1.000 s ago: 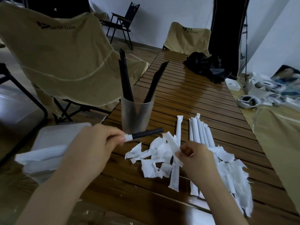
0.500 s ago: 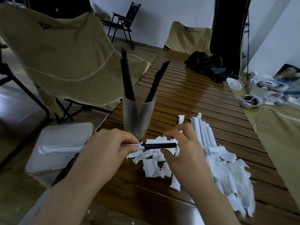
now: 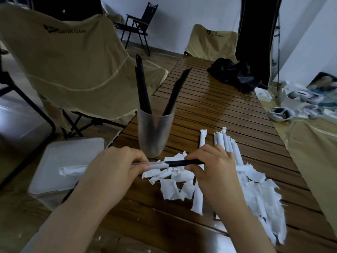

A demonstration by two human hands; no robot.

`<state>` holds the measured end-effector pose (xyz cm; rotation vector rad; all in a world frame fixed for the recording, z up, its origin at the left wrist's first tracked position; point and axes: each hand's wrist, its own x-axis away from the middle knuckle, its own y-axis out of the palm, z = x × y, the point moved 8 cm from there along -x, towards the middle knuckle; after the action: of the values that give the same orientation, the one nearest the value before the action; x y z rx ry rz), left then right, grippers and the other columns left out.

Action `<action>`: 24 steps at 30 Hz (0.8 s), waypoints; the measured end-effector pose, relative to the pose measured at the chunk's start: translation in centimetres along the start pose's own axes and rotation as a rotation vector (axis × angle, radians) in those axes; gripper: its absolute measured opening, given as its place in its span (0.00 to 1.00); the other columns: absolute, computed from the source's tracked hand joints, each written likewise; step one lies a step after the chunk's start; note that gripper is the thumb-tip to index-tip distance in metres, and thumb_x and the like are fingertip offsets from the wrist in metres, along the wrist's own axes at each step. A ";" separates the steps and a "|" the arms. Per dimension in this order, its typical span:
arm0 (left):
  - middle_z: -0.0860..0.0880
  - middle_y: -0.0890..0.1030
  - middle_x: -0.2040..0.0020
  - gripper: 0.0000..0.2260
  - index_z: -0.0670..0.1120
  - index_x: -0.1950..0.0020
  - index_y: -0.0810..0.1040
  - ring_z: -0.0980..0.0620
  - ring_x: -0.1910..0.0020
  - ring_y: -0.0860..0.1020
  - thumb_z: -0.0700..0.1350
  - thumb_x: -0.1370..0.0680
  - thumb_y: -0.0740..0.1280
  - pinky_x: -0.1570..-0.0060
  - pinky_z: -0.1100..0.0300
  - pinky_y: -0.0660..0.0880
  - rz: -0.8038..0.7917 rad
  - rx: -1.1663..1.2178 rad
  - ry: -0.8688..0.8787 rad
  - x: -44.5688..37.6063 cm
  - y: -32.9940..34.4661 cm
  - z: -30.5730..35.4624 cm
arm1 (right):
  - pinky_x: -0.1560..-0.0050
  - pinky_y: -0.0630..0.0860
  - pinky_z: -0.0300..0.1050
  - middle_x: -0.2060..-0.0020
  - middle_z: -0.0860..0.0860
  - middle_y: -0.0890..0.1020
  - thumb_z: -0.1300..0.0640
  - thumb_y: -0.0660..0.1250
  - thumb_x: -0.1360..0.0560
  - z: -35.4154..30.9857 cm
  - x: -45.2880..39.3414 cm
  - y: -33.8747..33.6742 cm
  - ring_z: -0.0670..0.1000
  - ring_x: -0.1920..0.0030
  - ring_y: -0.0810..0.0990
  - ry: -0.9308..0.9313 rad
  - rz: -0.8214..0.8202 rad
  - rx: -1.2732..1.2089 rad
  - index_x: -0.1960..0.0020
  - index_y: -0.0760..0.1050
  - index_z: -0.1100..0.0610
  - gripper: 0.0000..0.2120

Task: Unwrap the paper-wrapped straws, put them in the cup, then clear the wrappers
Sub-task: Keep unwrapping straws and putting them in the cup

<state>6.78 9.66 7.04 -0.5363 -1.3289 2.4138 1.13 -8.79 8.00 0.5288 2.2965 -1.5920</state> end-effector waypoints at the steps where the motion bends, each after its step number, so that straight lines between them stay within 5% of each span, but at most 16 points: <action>1: 0.59 0.80 0.61 0.09 0.60 0.47 0.80 0.61 0.60 0.76 0.57 0.23 0.62 0.63 0.68 0.68 -0.002 -0.001 0.003 0.0 0.0 0.2 | 0.50 0.64 0.44 0.59 0.40 0.79 0.58 0.75 0.32 -0.1 0.0 0.1 0.46 0.56 0.74 -0.002 -0.011 -0.009 0.55 0.82 0.46 0.08; 10: 0.58 0.80 0.59 0.11 0.61 0.43 0.79 0.61 0.59 0.76 0.57 0.22 0.62 0.63 0.70 0.65 -0.048 0.044 0.040 -0.2 0.9 1.5 | 0.42 0.63 0.48 0.54 0.39 0.79 0.54 0.70 0.26 -1.3 0.3 1.8 0.43 0.53 0.77 -0.014 -0.178 -0.139 0.52 0.80 0.44 0.06; 19: 0.61 0.81 0.56 0.12 0.61 0.46 0.80 0.63 0.56 0.77 0.61 0.24 0.62 0.57 0.69 0.72 -0.093 0.085 0.038 -0.2 1.3 1.4 | 0.48 0.61 0.50 0.59 0.39 0.80 0.53 0.72 0.28 -1.2 0.1 0.5 0.44 0.54 0.77 0.002 -0.022 -0.173 0.59 0.80 0.42 0.05; 24: 0.59 0.78 0.62 0.12 0.63 0.46 0.78 0.62 0.63 0.76 0.60 0.22 0.57 0.66 0.71 0.65 -0.103 0.020 0.042 0.0 1.0 1.5 | 0.48 0.58 0.48 0.60 0.37 0.79 0.52 0.73 0.30 -0.9 0.1 0.0 0.44 0.52 0.75 0.034 0.009 -0.141 0.60 0.80 0.42 0.05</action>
<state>6.00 8.05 6.94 -0.4974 -1.2818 2.3177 1.01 -7.91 8.23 0.5346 2.4057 -1.4147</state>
